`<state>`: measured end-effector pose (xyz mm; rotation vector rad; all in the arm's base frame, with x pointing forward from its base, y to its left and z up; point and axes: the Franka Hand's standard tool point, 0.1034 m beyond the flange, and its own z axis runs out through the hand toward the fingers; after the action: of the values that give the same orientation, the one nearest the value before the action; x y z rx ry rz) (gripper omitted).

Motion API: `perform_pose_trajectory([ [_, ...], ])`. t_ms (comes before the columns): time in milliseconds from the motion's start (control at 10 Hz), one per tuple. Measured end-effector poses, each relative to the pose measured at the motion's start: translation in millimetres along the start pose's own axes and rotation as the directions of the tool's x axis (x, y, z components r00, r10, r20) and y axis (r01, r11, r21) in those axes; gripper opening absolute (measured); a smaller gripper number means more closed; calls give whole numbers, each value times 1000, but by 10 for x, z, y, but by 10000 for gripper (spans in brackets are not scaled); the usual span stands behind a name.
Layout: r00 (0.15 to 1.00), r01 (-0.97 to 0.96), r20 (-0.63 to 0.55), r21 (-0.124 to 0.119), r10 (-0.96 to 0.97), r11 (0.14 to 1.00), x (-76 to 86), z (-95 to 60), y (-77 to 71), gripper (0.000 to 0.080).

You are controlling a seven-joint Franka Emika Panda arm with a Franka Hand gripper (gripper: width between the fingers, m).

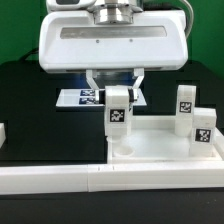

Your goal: Assemble square table

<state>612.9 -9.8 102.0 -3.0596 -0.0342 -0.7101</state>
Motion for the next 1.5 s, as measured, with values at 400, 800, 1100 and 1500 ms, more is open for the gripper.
perform_pose_trajectory([
  [400, 1000, -6, 12, 3, 6, 1000, -52, 60, -54, 290],
  [800, 1000, -4, 8, -2, 4, 1000, -83, 195, -101, 290],
  [1100, 1000, -10, 7, -3, 10, 1000, -80, 198, -102, 361],
  [1500, 1000, -11, 7, -4, 11, 1000, -83, 201, -98, 630],
])
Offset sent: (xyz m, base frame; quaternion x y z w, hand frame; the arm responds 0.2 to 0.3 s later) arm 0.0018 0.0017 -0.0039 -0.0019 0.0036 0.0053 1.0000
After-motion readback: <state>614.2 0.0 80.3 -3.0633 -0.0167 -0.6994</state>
